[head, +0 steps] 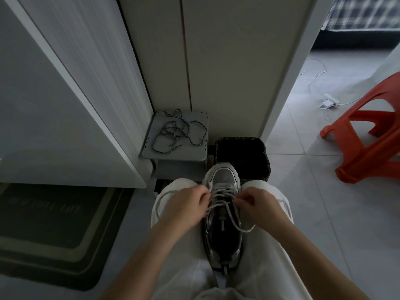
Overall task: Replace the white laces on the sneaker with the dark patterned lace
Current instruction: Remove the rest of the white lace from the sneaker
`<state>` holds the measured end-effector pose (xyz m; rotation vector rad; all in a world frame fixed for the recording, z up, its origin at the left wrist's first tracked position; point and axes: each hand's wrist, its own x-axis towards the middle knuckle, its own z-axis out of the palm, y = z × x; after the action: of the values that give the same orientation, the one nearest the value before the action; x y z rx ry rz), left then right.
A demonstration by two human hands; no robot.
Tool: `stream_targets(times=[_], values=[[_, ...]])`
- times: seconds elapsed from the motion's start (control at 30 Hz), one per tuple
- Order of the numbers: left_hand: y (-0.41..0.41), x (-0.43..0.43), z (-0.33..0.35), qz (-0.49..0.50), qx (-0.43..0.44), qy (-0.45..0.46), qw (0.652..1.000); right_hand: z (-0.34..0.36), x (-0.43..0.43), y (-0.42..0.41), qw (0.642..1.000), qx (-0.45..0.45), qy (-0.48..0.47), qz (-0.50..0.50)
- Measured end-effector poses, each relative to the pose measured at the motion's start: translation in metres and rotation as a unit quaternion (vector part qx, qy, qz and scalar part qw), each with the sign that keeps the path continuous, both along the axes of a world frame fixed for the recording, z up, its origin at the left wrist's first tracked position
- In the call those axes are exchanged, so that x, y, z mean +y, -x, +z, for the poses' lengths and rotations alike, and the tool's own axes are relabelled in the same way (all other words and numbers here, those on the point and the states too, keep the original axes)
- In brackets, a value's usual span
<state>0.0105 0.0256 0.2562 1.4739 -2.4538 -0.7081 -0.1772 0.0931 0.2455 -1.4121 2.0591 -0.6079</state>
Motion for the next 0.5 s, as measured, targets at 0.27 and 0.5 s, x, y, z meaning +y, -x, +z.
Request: stream_targets(times=[0.27, 0.5], values=[[0.004, 0.006, -0.006, -0.022, 0.058, -0.042, 0.997, -0.01, -0.014, -0.012, 0.999, 0.023, 0.017, 0.031], [0.019, 0.011, -0.019, -0.026, 0.131, -0.07, 0.989, 0.009, -0.035, -0.005, 0.997, 0.022, 0.035, 0.067]])
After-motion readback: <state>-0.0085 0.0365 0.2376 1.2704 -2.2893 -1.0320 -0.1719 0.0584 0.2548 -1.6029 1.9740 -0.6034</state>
